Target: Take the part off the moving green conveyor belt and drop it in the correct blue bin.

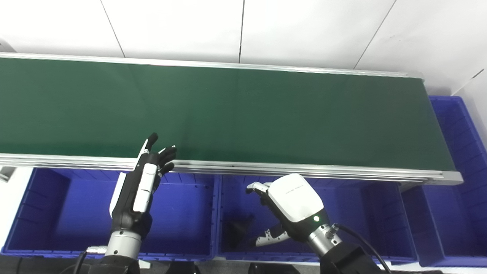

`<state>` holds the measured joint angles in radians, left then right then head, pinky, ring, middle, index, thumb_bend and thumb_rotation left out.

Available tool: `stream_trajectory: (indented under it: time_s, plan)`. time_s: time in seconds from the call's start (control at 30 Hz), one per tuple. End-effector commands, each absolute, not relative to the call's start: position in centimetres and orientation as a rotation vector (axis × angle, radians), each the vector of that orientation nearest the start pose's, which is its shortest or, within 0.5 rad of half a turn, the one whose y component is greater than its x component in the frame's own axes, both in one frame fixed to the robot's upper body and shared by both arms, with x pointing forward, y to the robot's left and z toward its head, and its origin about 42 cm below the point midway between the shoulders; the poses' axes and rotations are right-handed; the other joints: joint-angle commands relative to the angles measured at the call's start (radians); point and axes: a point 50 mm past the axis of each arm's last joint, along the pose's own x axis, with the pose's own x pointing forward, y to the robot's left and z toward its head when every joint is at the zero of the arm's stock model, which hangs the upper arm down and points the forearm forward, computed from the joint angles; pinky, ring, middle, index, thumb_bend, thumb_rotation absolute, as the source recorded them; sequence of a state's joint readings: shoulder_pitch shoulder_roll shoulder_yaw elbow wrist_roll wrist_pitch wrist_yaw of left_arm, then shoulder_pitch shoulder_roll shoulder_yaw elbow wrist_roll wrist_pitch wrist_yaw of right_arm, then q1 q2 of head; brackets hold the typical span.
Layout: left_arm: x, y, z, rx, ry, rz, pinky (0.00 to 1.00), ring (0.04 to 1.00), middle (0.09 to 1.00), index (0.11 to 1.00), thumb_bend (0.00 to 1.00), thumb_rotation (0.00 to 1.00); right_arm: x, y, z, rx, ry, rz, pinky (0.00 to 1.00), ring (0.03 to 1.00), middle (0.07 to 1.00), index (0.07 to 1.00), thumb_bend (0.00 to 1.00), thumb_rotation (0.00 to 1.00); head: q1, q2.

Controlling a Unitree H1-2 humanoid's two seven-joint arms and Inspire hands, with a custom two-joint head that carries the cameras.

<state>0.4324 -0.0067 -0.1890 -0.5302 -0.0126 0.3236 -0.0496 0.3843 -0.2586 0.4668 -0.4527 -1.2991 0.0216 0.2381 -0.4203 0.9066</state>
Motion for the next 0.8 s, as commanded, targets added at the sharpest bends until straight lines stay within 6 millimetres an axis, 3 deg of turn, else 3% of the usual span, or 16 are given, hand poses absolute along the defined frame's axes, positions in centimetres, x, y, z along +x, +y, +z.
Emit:
stream_trajectory:
  time_s: [0.0, 0.2, 0.27, 0.37, 0.5, 0.6, 0.7, 0.77]
  plan:
    - [14.7, 17.9, 13.9, -0.068, 0.14, -0.129, 0.85, 0.856, 0.824, 0.975, 0.7, 0.91, 13.1, -16.8, 12.3, -1.364, -0.153, 0.522, 0.29, 0.363, 0.597, 0.745, 0.89, 0.45, 0.004, -0.001]
    - [14.5, 17.6, 13.9, -0.064, 0.142, -0.131, 0.85, 0.85, 0.821, 0.972, 0.69, 0.91, 12.9, -17.0, 12.5, -1.337, -0.142, 0.518, 0.3, 0.375, 0.607, 0.746, 0.91, 0.46, 0.022, -0.003]
    - [14.3, 17.5, 13.9, -0.062, 0.142, -0.13, 0.85, 0.85, 0.822, 0.971, 0.68, 0.91, 12.6, -17.0, 13.3, -1.259, -0.113, 0.483, 0.28, 0.369, 0.602, 0.744, 0.91, 0.46, 0.041, -0.005]
    - [14.0, 17.4, 13.8, -0.063, 0.145, -0.129, 0.84, 0.85, 0.828, 0.976, 0.66, 0.92, 11.7, -16.7, 15.0, -1.07, -0.054, 0.409, 0.3, 0.407, 0.615, 0.742, 0.86, 0.56, 0.079, -0.015]
    - [13.6, 16.9, 13.6, -0.062, 0.145, -0.137, 0.86, 0.875, 0.871, 0.977, 0.65, 0.92, 10.0, -16.2, 16.5, -0.516, 0.043, 0.29, 0.52, 0.633, 0.714, 0.758, 0.72, 0.66, 0.133, -0.028]
    - [13.5, 16.6, 13.5, -0.057, 0.13, -0.144, 0.89, 0.911, 0.915, 0.983, 0.62, 0.92, 9.1, -16.6, 15.9, -0.099, -0.052, 0.108, 0.59, 0.675, 0.756, 0.787, 0.65, 0.7, 0.162, -0.038]
    - [13.3, 16.2, 13.3, -0.031, 0.095, -0.141, 0.9, 0.943, 0.965, 0.992, 0.57, 0.92, 9.2, -17.8, 14.9, 0.003, -0.127, -0.038, 0.74, 0.765, 0.835, 0.851, 0.63, 0.82, 0.177, -0.051]
    - [13.2, 16.0, 13.3, 0.004, 0.069, -0.128, 0.89, 0.942, 0.969, 0.987, 0.55, 0.92, 9.4, -18.7, 13.6, 0.01, -0.107, -0.134, 0.78, 0.808, 0.869, 0.886, 0.64, 0.87, 0.189, -0.062]
